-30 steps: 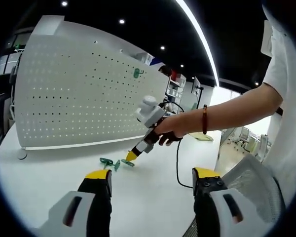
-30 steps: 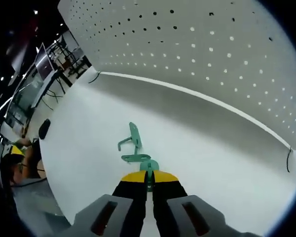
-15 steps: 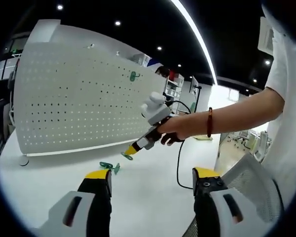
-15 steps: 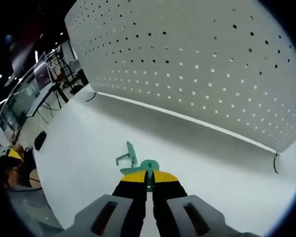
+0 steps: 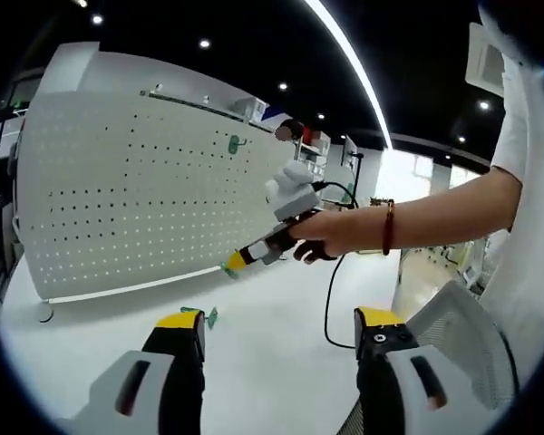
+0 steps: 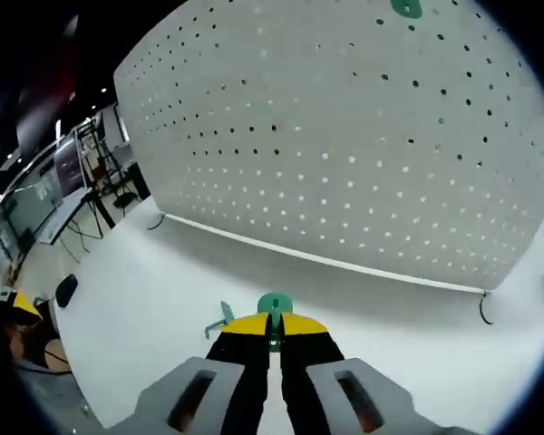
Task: Insert the hook assembly into the mounting plate slot until the hook locks in place.
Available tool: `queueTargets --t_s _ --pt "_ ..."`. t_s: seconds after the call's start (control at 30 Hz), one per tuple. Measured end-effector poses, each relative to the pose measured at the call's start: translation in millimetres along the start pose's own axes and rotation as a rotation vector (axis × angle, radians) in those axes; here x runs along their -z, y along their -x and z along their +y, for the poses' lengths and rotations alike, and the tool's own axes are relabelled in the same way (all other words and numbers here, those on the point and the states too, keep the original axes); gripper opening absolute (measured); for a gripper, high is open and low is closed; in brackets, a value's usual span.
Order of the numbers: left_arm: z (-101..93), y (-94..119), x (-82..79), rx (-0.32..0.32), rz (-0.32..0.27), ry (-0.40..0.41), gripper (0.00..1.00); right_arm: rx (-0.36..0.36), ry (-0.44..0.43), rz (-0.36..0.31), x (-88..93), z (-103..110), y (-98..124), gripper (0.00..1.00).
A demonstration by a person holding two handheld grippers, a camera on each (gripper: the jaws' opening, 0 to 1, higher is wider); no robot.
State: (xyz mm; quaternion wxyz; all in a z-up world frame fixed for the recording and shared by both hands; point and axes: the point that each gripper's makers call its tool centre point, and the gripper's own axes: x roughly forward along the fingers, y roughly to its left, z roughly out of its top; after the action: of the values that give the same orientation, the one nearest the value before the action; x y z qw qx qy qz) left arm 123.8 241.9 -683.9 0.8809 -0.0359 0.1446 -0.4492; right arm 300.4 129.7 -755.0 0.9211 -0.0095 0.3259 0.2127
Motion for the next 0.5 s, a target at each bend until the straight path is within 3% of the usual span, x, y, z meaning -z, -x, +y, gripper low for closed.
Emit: queueTargets --t_s 0.17,0.5 --pt "-3.1 -0.4 -1.6 0.006 0.005 -0.013 0.69 0.036 0.003 -0.100 -24.8 -7.5 8.0 0.01" --pt "-9.2 3.0 -1.3 0.008 0.022 -0.028 0.70 0.082 0.003 -0.229 -70.9 -11.5 23.7 0.01"
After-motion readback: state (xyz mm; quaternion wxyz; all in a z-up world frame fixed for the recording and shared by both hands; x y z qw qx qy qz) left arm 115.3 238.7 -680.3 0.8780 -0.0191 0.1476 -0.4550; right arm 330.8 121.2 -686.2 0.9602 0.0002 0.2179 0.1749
